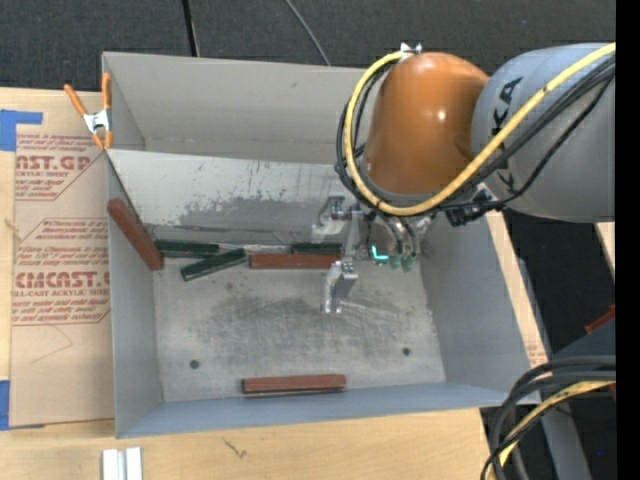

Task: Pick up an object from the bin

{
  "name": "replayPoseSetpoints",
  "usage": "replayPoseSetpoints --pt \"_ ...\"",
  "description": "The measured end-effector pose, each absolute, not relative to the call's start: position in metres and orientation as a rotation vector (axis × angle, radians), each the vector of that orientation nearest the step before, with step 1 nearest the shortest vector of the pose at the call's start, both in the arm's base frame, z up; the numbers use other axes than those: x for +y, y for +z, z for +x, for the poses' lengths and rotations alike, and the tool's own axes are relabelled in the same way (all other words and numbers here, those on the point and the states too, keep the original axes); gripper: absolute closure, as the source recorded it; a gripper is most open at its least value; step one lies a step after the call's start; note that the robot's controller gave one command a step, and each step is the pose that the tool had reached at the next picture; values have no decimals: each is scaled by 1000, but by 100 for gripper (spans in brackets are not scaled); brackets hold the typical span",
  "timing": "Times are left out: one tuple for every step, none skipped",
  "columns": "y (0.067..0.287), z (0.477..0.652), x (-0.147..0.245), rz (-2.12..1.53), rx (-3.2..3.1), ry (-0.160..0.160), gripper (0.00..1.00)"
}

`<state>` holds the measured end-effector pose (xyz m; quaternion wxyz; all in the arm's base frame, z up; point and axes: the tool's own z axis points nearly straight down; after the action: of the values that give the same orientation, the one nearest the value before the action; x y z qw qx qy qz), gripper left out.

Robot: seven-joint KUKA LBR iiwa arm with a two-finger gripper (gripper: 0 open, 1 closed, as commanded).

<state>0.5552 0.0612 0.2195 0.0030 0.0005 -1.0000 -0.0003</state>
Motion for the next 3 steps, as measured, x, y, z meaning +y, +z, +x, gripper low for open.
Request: replayPoseSetpoints --pt "223 557 61 1 -3143 -2 0" --pt "170 563 42 -73 -3149 -3 0" --pt "115 589 19 -29 -3148 -1 0"
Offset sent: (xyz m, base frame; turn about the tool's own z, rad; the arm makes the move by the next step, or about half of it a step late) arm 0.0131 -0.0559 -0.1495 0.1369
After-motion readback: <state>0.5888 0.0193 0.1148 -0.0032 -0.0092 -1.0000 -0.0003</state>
